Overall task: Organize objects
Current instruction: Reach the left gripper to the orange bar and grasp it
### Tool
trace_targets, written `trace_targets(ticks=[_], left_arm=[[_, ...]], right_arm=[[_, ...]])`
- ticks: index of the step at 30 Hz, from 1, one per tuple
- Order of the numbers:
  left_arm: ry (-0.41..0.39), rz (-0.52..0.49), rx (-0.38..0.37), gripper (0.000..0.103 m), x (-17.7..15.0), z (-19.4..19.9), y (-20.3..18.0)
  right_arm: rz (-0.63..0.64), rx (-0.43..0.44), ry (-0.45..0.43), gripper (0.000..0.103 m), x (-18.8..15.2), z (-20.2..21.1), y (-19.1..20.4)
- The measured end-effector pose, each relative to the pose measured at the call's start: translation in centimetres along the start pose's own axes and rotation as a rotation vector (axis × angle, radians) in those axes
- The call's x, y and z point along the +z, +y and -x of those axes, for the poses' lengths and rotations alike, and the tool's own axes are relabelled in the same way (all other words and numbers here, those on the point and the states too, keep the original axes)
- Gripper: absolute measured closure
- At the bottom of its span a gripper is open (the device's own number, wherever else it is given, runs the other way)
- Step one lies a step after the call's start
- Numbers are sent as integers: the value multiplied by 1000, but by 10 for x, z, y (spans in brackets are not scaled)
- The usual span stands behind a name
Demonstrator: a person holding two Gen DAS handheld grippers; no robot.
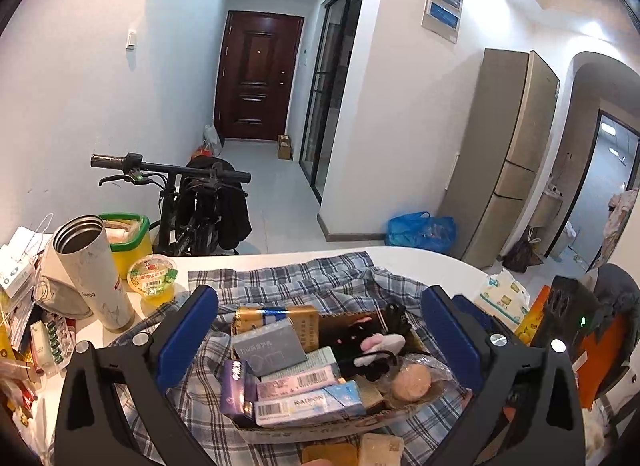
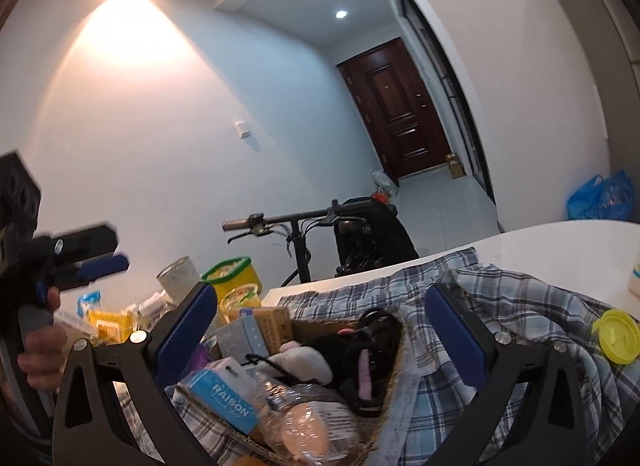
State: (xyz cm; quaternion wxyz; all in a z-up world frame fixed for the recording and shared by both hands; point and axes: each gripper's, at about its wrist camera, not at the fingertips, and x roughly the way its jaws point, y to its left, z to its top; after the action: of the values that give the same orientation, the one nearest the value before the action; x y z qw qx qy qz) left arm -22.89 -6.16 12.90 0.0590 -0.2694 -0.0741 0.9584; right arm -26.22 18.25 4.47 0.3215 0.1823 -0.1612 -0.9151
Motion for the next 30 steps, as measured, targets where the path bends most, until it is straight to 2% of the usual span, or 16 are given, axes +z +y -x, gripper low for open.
trace_targets(ticks=[6,10,13,15,19,21,24,27,30], left_arm=[[32,-31,-9,0,-12,1,-23],[89,-91,10,0,-40,-5,-45],[100,-137,38,0,-68,-7,-53],[137,-160,59,0,-89,-12,-51],[215,-214,172,0,-128,-38,-39],[299,-166,171,0,-144,-58,-25],[419,-18,81,0,-156,-78,1],[444,-12,109,0,-160,-85,4],[487,-73,142,0,-169,-95,-5]], right_arm=[[-81,-4,-29,0,6,7,-17],[-97,-24,-55,0,10,14,-21],[-123,-18,-57,0,12,17,-24],[-137,-16,-49,0,12,16,-24],[-88,-20,-30,0,11,13,-13],[-69,-33,-25,0,11,12,-10],[-45,-38,-26,0,11,12,-5],[-39,-47,-23,0,11,12,-4],[-49,-50,-14,0,10,11,-6]])
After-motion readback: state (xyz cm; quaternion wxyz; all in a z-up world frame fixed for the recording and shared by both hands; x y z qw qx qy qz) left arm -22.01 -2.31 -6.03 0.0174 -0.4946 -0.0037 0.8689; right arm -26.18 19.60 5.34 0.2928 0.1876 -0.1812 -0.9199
